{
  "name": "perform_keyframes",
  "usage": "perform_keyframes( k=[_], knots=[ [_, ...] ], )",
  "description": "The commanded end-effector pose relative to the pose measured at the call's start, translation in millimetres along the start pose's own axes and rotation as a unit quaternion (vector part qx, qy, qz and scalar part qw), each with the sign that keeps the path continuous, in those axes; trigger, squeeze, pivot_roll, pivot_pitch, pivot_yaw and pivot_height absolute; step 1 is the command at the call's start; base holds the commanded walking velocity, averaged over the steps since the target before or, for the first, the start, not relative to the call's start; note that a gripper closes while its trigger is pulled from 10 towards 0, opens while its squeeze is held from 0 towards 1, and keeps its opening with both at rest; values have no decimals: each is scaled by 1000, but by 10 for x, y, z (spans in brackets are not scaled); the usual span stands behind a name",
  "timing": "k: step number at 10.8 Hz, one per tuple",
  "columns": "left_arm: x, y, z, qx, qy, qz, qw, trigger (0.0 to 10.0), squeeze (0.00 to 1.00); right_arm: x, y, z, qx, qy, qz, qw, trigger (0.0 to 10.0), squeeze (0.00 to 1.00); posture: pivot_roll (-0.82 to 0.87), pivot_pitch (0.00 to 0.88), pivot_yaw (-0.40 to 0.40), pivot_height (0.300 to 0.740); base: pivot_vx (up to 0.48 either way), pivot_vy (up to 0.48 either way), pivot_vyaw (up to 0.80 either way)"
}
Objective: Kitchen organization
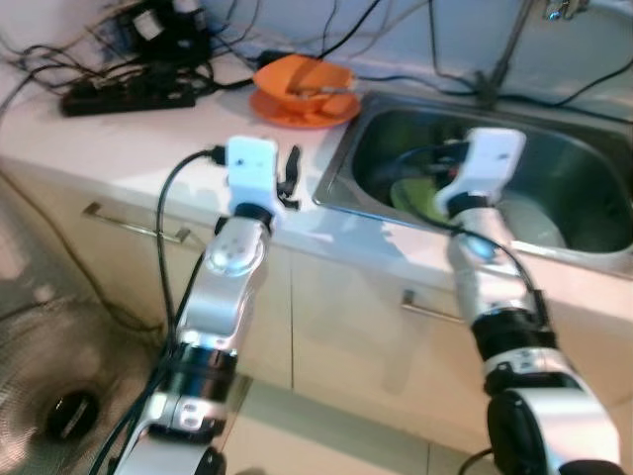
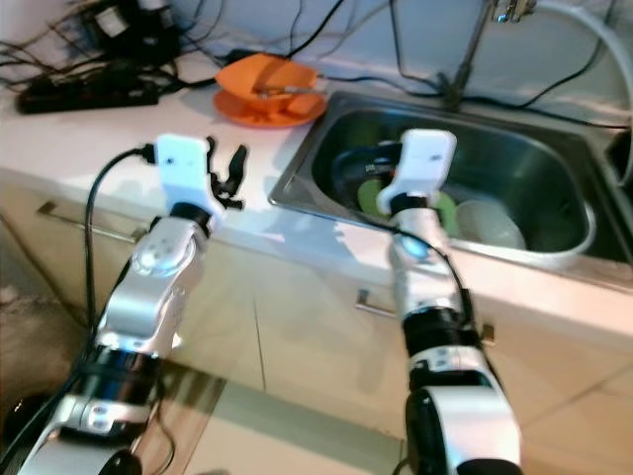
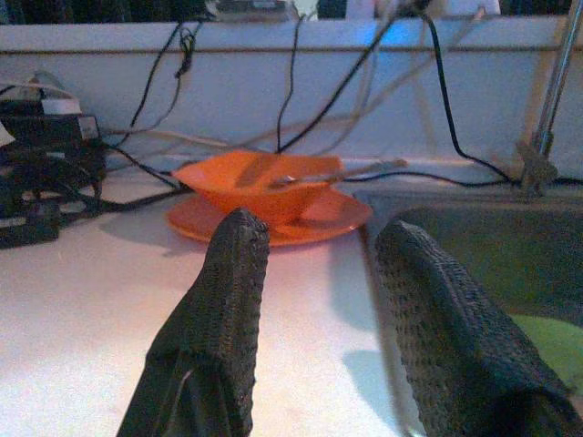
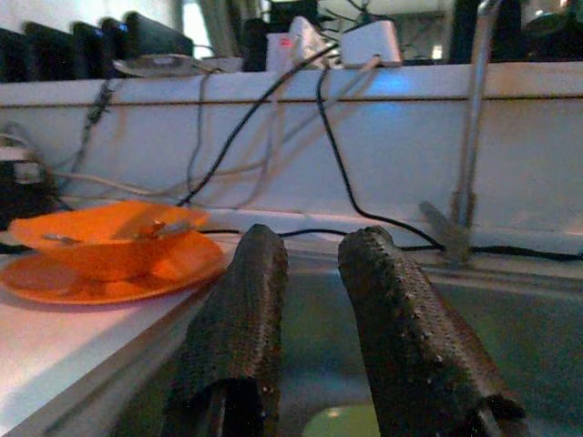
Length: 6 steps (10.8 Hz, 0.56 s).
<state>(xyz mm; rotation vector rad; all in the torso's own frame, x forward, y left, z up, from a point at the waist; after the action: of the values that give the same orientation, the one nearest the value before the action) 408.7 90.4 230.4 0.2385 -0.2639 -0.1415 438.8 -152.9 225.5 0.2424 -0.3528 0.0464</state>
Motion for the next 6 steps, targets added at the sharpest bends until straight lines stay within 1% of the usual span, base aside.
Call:
perform_keyframes(
  k=[1, 3, 4, 5, 6],
  knots=[
    [10, 58, -11, 3, 1, 7, 1000, 10000, 0, -11, 74, 7, 4, -2, 5, 1000, 10000, 0, 123, 56, -26, 740, 0, 382, 0],
    [18, 49, -12, 5, 0, 3, 1000, 10000, 0, -25, 91, 9, 10, 0, 7, 1000, 10000, 0, 122, 51, -23, 740, 0, 392, 0],
    [25, 51, -7, 4, -1, 4, 1000, 10000, 0, -11, 98, -18, 11, 13, 5, 1000, 10000, 0, 123, 49, -24, 740, 0, 412, 0],
    [27, 32, -8, 5, 0, 0, 1000, 10000, 0, -2, 106, -15, 18, 13, 7, 1000, 10000, 0, 125, 48, -24, 740, 0, 296, -775],
    [29, 8, -1, 9, -3, -7, 1000, 10000, 0, -3, 100, 2, 21, 9, 3, 1000, 10000, 0, 124, 51, -23, 740, 0, 0, -494]
  ],
)
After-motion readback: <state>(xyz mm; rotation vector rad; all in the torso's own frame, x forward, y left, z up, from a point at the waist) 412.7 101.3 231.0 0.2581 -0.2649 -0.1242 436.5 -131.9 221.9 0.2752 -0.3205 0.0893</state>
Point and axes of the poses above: a point about 5 cm out from each wrist's last joint towards the gripper, its own x axis pointing out of the wrist towards the gripper, its own z axis along the axis of the wrist's last joint, y = z × x, the point moved 6 cm from there along x, pointing out of the wrist towards the gripper, and after that the axes turned 12 degrees about x, right-handed, at the moved point
